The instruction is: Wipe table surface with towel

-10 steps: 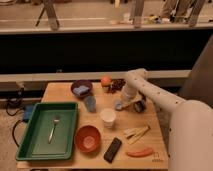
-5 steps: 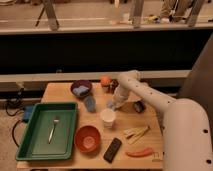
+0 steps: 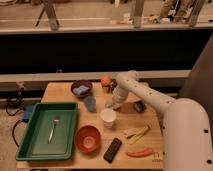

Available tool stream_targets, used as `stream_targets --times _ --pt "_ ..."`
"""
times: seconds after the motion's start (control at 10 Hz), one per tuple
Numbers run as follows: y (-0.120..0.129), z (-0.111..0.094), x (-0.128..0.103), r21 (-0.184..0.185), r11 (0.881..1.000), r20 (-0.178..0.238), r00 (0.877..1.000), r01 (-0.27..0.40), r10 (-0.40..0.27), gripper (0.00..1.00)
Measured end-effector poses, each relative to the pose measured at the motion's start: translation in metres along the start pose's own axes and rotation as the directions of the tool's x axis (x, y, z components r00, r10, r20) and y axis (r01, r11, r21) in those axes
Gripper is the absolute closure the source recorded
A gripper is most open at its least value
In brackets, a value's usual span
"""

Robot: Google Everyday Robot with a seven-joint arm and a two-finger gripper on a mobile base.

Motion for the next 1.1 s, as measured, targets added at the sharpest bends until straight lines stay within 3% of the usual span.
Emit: stream_targets --times 0.2,0.4,0.6,0.9,1.1 --pt "0.028 -0.007 0.004 -0.014 1.000 0.002 1.000 0.006 -0.006 1.00" --pt "0.074 -0.025 0.014 -0.008 1.000 0.000 1.000 0.006 -0.006 1.00" --pt "0.097 -0.033 0.032 -0.002 1.000 -0.010 1.000 -0.013 0.013 1.00" --pt "0.086 -0.039 0.048 0.034 0.999 -0.020 0.999 -0.038 0.039 1.00" --pt "0.061 -0.040 0.055 0.065 0.997 -0.024 0.999 -0.042 0.044 1.00"
